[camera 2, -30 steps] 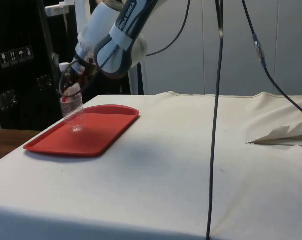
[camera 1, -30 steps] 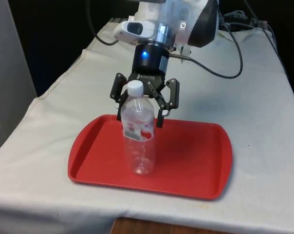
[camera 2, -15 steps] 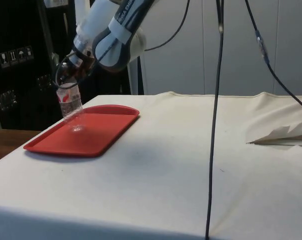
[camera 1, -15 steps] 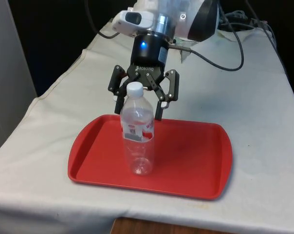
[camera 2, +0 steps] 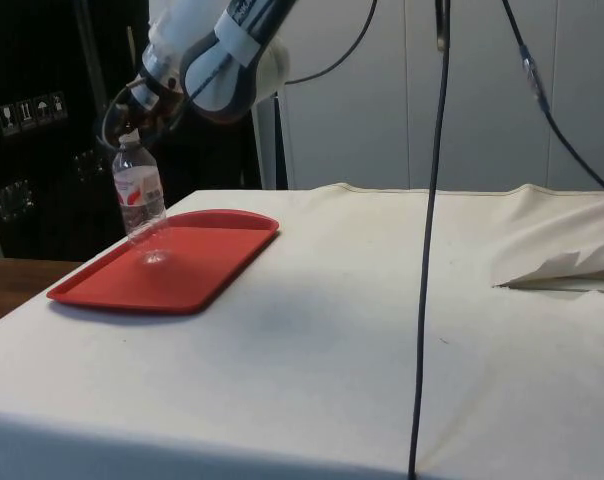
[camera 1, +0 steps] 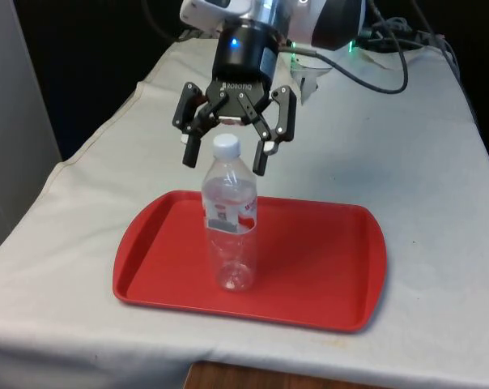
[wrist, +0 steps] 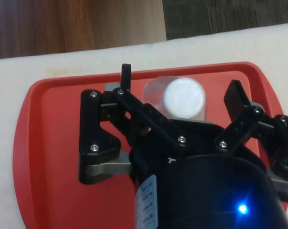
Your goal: Place the bottle upright on the tray.
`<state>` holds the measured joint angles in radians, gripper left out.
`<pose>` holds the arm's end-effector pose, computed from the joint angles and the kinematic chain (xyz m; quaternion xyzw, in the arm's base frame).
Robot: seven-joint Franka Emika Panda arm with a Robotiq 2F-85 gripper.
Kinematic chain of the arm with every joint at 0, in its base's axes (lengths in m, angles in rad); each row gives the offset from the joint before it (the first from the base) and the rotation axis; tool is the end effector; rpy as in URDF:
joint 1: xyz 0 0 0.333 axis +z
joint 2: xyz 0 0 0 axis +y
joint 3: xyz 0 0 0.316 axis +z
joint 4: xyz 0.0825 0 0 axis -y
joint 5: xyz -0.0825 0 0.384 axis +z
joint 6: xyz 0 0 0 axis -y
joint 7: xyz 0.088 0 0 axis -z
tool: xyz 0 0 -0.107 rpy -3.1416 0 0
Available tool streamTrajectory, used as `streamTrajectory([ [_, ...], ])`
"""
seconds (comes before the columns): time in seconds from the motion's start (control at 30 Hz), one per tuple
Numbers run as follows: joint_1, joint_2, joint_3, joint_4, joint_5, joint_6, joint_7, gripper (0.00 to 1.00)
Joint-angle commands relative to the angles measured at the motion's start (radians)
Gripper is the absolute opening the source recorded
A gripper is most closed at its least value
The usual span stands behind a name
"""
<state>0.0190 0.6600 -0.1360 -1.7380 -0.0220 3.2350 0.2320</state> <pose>0.7152 -0.0640 0.3021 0.9045 -0.1185 0.4096 0.0122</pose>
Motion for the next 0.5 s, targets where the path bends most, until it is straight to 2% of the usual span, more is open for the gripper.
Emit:
streamTrajectory([
  [0.0,0.006,-0.007,-0.008,-0.006,0.004,0.007,0.006,1.00],
  [0.03,0.000,-0.003,0.000,0.000,0.000,0.000,0.001,1.00],
  [0.07,0.006,-0.011,-0.008,-0.006,0.004,0.007,0.007,1.00],
  [0.33,0.007,-0.040,-0.012,-0.004,0.005,0.007,0.012,1.00],
  [0.37,0.001,-0.035,-0.003,0.000,0.000,0.001,0.006,1.00],
  [0.4,0.007,-0.044,-0.013,-0.003,0.005,0.007,0.012,1.00],
  [0.47,0.007,-0.053,-0.013,-0.002,0.004,0.007,0.014,1.00],
])
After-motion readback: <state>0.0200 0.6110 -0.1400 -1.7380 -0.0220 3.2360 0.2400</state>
